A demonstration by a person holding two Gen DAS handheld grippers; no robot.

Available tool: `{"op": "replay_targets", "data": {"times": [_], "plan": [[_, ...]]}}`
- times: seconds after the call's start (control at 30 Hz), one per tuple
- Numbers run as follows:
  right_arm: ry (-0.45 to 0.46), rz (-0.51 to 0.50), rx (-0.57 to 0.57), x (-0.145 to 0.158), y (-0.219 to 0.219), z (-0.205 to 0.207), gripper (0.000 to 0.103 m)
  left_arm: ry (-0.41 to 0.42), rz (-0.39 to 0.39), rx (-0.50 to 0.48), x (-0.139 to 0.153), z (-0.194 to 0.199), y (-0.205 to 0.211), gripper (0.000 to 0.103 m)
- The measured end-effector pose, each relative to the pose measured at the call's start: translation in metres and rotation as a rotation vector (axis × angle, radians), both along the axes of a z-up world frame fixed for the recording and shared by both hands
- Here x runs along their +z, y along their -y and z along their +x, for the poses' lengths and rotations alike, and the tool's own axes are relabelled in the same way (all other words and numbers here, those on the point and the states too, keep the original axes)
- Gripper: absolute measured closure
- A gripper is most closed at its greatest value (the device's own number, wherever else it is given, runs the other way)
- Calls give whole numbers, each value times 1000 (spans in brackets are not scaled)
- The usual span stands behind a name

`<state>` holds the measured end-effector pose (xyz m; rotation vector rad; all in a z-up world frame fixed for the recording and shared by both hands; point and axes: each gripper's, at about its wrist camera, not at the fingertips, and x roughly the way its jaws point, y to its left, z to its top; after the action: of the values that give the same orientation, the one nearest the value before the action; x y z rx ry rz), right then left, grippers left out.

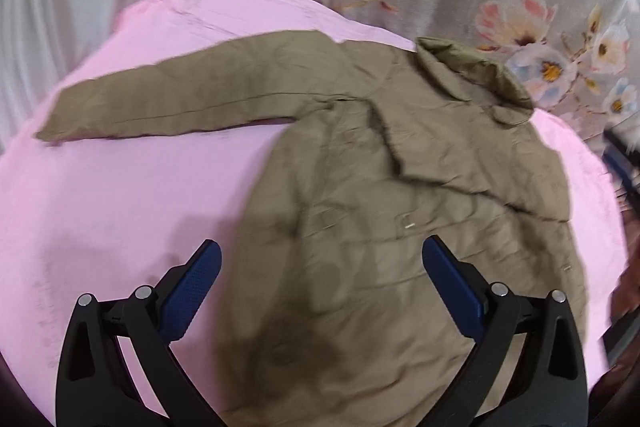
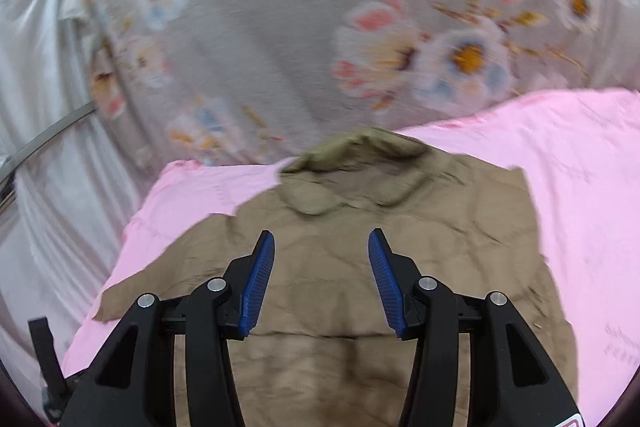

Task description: Fold large clothes

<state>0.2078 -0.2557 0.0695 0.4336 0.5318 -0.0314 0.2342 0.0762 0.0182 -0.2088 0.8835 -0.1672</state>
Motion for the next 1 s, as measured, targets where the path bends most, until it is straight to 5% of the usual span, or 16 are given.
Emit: {"op": "replay_targets", "data": {"times": [0.13,0.33,0.43,0.5,0.6,0.63,0.67,0.7,0.73,0.87,1.0], "plan": [[-95,101,-135,-39,53,-16,54,-76,-126,-51,-7,48,31,5],[-202,284,-242,-97,112,-28,53,-150,-137,-48,-28,99,64,6],[-213,401,-242,-118,130,-22,53,-149,-151,-38,-27,112,67,27],[-211,459,-245,-127,138,-15,53,-158,-143,-52,-23,123,72,65],[-198,509,-261,-134,146,-3,53,-124,-71,-54,-12,133,80,98],[-192,520,-265,-135,150,3,55,-103,-47,-59,-7,136,82,99],[-190,520,-270,-135,150,6,68,-72,-26,-63,0,138,84,101],[-187,505,-271,-132,150,11,92,-43,-9,-65,7,139,84,102],[-186,464,-270,-126,147,15,97,3,19,-65,17,139,85,102],[-61,268,-243,-87,128,7,98,132,88,-70,40,135,84,102],[-156,171,-253,-99,122,18,99,83,210,-81,1,146,95,102]]}}
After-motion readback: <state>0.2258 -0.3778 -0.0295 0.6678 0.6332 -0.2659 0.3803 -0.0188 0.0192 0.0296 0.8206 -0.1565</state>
